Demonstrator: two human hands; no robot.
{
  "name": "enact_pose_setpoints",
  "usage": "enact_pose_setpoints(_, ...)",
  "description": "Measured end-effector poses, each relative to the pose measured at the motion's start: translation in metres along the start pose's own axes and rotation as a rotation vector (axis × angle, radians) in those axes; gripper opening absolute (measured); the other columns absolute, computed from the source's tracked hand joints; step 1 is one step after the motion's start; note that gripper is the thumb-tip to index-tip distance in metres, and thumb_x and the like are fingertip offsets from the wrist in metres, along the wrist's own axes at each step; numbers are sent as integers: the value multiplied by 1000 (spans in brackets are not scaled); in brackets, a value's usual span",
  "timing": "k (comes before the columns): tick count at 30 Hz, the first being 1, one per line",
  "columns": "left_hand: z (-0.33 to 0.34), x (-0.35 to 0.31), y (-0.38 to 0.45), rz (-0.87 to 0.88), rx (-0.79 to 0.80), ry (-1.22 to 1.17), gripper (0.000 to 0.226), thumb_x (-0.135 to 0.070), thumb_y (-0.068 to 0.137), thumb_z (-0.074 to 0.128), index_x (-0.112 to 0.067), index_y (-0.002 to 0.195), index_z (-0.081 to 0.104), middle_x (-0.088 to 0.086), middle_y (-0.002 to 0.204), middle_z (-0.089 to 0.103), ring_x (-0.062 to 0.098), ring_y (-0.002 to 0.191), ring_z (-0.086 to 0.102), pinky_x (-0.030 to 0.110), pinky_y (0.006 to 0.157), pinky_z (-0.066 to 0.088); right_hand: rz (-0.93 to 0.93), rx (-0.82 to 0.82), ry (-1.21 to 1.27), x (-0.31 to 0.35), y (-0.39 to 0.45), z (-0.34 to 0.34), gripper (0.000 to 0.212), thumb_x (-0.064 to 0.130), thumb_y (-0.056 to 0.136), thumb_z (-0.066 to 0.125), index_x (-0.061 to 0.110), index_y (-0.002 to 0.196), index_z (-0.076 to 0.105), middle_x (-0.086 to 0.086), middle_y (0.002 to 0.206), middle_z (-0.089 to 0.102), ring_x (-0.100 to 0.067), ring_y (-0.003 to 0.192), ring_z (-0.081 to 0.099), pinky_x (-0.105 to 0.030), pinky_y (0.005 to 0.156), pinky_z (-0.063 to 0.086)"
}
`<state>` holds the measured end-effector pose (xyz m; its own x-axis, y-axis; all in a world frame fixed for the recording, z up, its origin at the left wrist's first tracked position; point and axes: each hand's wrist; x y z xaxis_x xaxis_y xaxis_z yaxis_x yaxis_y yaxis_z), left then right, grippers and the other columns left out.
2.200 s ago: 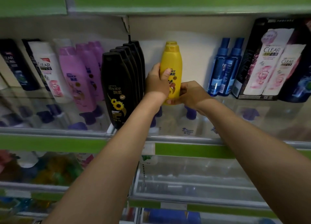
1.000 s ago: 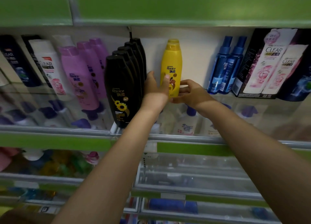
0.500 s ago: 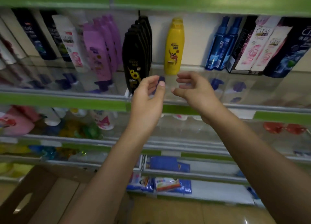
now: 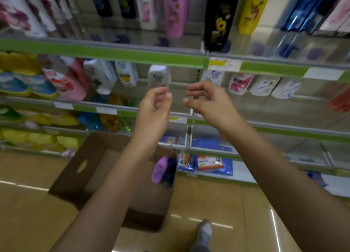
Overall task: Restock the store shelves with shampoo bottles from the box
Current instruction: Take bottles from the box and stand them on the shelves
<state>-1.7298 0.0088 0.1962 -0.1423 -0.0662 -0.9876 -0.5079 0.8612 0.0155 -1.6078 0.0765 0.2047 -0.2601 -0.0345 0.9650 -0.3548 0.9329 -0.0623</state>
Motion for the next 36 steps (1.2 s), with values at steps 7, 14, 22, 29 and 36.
enact_pose_setpoints(7,-118,73,-39,-93,43,81,18,-14,95,54,-12,112,59,-4,96,61,0,84,57,19,82,47,171,5,44,-31,-61,112,28,6,86,69,5,113,62,-13,116,65,-15,92,60,-24,76,49)
enact_pose_setpoints(14,-169,138,-63,-260,59,113,24,-12,95,52,-7,118,57,-10,92,58,-4,79,53,1,69,41,327,6,62,-77,-87,168,20,6,87,67,17,103,63,-7,113,67,-20,104,63,-39,96,51)
enact_pose_setpoints(22,-182,203,-47,-402,59,183,19,-18,95,52,-19,113,58,-13,99,59,-2,91,55,1,66,41,510,-11,58,-150,-74,208,25,0,88,61,7,112,64,-10,109,67,-21,104,63,-27,81,52)
enact_pose_setpoints(29,-171,266,4,-441,251,329,24,-20,96,51,-21,119,58,-9,104,59,-5,86,51,-2,64,37,730,-200,50,-224,-75,250,16,7,87,63,16,100,66,-4,109,65,-19,103,59,-25,83,46)
enact_pose_setpoints(36,-130,343,51,-472,434,347,24,-22,95,52,-20,118,60,-4,114,62,13,107,58,27,95,47,929,-314,89,-301,-71,272,21,14,95,53,14,115,61,2,101,60,-17,96,58,-34,89,48)
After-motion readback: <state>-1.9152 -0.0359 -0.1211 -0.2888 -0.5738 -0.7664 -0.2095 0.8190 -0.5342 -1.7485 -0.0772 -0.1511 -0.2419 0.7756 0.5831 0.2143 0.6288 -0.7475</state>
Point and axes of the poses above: each hand's wrist, its own y-axis towards the middle knuckle, its own z-axis out of the palm, x = y × z
